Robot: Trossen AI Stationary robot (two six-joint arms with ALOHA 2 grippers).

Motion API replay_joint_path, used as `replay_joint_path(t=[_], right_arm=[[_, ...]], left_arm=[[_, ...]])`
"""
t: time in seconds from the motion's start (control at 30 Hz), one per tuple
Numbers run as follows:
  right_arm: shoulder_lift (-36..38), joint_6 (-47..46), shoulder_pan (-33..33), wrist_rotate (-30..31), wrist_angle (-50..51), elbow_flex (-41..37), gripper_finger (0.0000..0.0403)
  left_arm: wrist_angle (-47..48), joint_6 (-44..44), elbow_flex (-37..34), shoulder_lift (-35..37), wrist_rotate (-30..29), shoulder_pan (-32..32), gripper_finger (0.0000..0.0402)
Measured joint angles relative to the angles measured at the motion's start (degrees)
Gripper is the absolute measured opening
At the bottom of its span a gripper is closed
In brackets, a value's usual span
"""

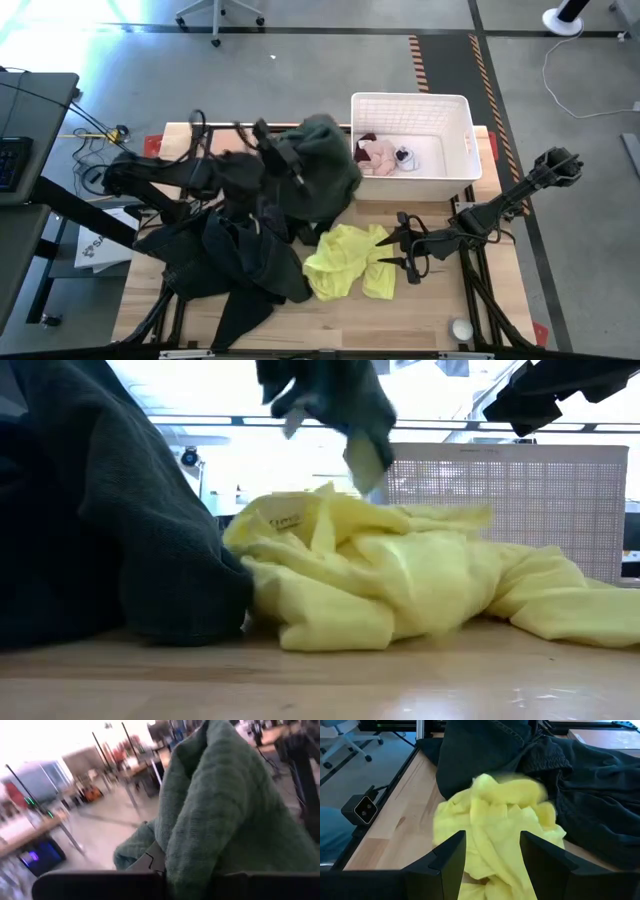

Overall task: Sort clothes
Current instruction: Put the green sweater into the white laundry bin

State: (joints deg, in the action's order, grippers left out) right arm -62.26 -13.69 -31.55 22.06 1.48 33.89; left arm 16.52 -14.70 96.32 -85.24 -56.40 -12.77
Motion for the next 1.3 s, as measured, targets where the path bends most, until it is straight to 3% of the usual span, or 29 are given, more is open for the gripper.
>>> replay_joint_path(t=[0.07,0.17,0.3,0.43,0.53,0.7,0.9,1.1,1.3], right_arm=[[0.0,0.0,0.0,0.1,0.0,0.0,0.0185],[0.0,0.1,0.0,0.4,-0.5,0.0,0.0185],[0.0,-0.6,-0.6,0.4,-1.3,0.0,0.0185],[-0.4,-1.7,-3.4,0.9,-2.4,0.0,0.0185],[-1.6,-1.9,-6.0,3.9,-3.6,0.0,0.0185],[-4.0,-2.9,-8.6,8.8,-4.5,0.0,0.0185],[-7.0,-4.3,-9.0,9.9,-5.3,0.0,0.0185],[-7.9,-4.3,-9.0,10.1,-6.4,0.0,0.0185],[-7.9,-2.9,-9.0,10.3,-8.8,0.0,0.0185]], left_arm=[[-7.1,-7.3,1.4,-0.1,0.6,0.2,0.0026],[-19.0,-13.7,1.8,0.2,10.1,2.4,0.0026],[-23.7,-11.6,1.8,-0.8,25.7,7.7,0.0026],[-24.5,-7.0,1.8,-4.5,37.5,13.7,0.0026],[-31.4,-6.5,1.7,-9.6,41.2,16.9,0.0026],[-48.4,-6.3,3.0,-18.9,41.8,21.9,0.0029],[-43.8,1.3,14.4,-29.9,43.9,28.6,0.003],[-30.8,8.7,26.5,-39.3,43.3,33.0,0.0056],[-22.6,11.0,28.4,-42.7,47.1,33.5,0.0116]])
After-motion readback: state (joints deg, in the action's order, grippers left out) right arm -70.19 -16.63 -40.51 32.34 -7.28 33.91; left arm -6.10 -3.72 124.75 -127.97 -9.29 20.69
